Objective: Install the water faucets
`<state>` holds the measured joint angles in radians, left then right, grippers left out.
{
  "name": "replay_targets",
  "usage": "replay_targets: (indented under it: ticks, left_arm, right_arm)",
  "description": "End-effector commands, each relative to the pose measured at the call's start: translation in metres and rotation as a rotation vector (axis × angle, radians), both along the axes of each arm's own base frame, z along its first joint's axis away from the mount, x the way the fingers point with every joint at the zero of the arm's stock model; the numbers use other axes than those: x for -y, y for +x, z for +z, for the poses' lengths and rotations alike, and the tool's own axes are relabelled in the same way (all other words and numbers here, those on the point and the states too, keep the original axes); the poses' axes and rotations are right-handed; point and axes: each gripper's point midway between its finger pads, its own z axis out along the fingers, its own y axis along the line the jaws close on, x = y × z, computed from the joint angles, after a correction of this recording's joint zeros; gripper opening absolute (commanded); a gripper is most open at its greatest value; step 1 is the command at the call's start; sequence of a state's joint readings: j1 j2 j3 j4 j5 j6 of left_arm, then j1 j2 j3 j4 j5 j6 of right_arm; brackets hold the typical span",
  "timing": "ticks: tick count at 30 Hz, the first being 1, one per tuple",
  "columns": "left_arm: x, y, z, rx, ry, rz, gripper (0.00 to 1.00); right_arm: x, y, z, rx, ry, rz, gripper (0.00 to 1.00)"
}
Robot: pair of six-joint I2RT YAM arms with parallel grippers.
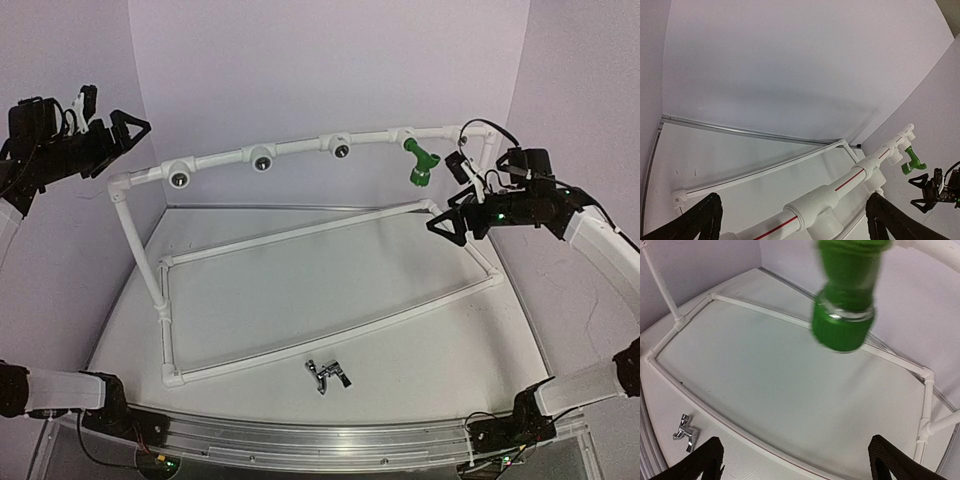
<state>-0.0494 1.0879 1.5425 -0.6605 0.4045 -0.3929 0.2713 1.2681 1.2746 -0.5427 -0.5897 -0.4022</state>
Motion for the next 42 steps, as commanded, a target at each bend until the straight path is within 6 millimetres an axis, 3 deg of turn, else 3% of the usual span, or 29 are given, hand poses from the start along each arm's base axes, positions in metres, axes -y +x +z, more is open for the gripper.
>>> replay_targets:
  ticks: [1, 5, 10, 14, 19, 24, 28, 32, 42]
  left_arm:
    - [0.022, -0.031, 0.007, 0.056, 0.040, -0.169, 1.00]
    - [0.036, -0.051, 0.007, 0.068, 0.060, -0.281, 1.00]
    - [0.053, -0.064, -0.008, -0.016, 0.064, -0.427, 1.00]
    - [0.055, -0.083, -0.010, -0.002, 0.076, -0.463, 1.00]
    - [0.052, -0.089, -0.021, -0.025, 0.106, -0.446, 1.00]
    - [0.047, -0.086, -0.032, -0.044, 0.131, -0.410, 1.00]
    - [0.047, -0.088, -0.036, -0.042, 0.135, -0.406, 1.00]
    - [0.046, -0.091, -0.034, -0.027, 0.141, -0.403, 1.00]
    - [0.049, -0.089, -0.031, -0.017, 0.139, -0.422, 1.00]
  right_arm:
    - [-0.034, -0.049, -0.022, -0.023, -0.093, 0.194, 0.98]
    - [-0.066, -0.070, -0.053, -0.042, -0.193, 0.296, 0.98]
    - [-0.113, -0.096, -0.102, -0.039, -0.382, 0.430, 0.98]
    - [-0.152, -0.120, -0.136, -0.013, -0.492, 0.537, 0.98]
    - [-0.192, -0.147, -0.182, 0.024, -0.613, 0.658, 0.85]
    - [-0.215, -0.157, -0.218, 0.080, -0.706, 0.743, 0.67]
    - [-0.228, -0.158, -0.235, 0.075, -0.733, 0.780, 0.55]
    - [-0.227, -0.157, -0.252, 0.067, -0.774, 0.802, 0.47]
    - [-0.217, -0.158, -0.284, 0.049, -0.863, 0.839, 0.38]
